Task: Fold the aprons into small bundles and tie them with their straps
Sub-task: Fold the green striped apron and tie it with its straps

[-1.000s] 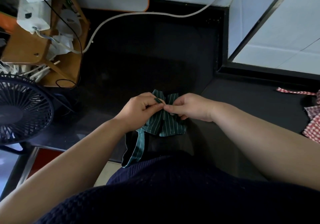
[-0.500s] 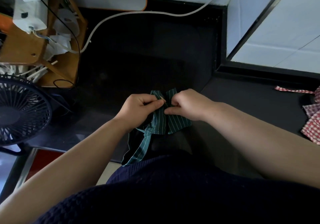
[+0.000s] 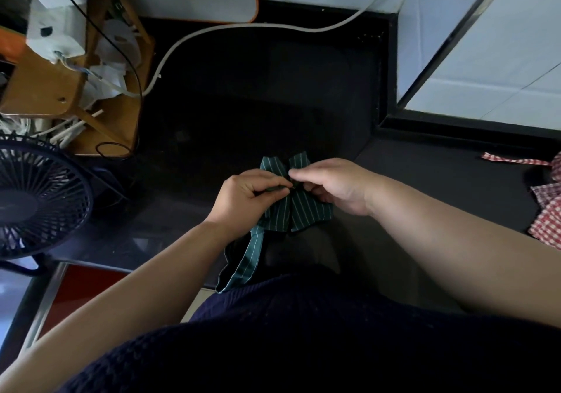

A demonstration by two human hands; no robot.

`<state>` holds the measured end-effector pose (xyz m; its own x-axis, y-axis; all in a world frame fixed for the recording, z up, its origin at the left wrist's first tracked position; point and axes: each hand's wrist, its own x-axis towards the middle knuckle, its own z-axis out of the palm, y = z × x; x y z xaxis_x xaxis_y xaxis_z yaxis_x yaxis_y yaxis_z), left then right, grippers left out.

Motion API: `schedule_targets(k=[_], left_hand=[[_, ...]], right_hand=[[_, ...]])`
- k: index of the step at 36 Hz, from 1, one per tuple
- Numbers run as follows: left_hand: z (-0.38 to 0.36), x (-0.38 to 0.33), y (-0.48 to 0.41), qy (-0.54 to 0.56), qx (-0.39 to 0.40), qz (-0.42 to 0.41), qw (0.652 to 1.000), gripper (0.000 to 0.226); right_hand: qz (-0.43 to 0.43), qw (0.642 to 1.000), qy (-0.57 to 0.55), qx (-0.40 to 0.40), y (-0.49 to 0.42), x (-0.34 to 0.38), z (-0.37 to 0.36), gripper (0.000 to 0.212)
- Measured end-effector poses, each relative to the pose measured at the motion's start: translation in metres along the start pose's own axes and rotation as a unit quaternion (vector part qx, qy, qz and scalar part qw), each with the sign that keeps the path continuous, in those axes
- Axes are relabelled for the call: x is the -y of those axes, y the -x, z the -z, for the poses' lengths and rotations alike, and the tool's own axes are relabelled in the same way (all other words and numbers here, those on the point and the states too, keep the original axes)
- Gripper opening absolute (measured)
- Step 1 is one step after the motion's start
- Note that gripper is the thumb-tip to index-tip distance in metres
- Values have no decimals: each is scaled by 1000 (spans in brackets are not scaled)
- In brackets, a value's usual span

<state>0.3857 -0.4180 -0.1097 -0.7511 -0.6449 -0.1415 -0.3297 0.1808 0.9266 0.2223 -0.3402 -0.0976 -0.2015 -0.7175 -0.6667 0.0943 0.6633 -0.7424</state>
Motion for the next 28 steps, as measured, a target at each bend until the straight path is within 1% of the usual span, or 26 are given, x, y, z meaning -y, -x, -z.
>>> schedule_targets(k=[2, 4, 5, 7, 9, 12, 15, 24, 28], left_hand=[[-1, -1, 0, 2, -2, 1, 1000, 24], [-1, -2, -1, 9, -10, 8, 1000, 23], [0, -2, -1, 15, -15, 16, 1000, 22], [-1, -3, -1, 32, -28, 40, 998, 21], [-2, -3, -1, 80, -53, 78, 992, 19], [-7, -7, -1, 192, -112, 165, 961, 13], [-13, -9, -3, 249, -147, 221, 932, 11], [-13, -1, -3, 266, -217, 257, 904, 17], [-8, 2, -5, 266, -245, 262, 894, 19]], right_hand=[[15, 1000, -7, -23, -2, -3, -2, 11], [36, 999, -22, -34, -2, -6, -3, 26], [41, 998, -21, -38, -2, -7, -3, 29], [47, 998, -5, -49, -1, -5, -4, 25], [55, 996, 21, -64, 1, -2, -5, 25], [82, 990, 90, -77, 3, 1, -8, 27], [96, 981, 145, -91, 5, 2, -9, 28], [96, 970, 182, -129, 6, -7, -1, 33], [75, 974, 155, -149, 4, -11, 1, 35]])
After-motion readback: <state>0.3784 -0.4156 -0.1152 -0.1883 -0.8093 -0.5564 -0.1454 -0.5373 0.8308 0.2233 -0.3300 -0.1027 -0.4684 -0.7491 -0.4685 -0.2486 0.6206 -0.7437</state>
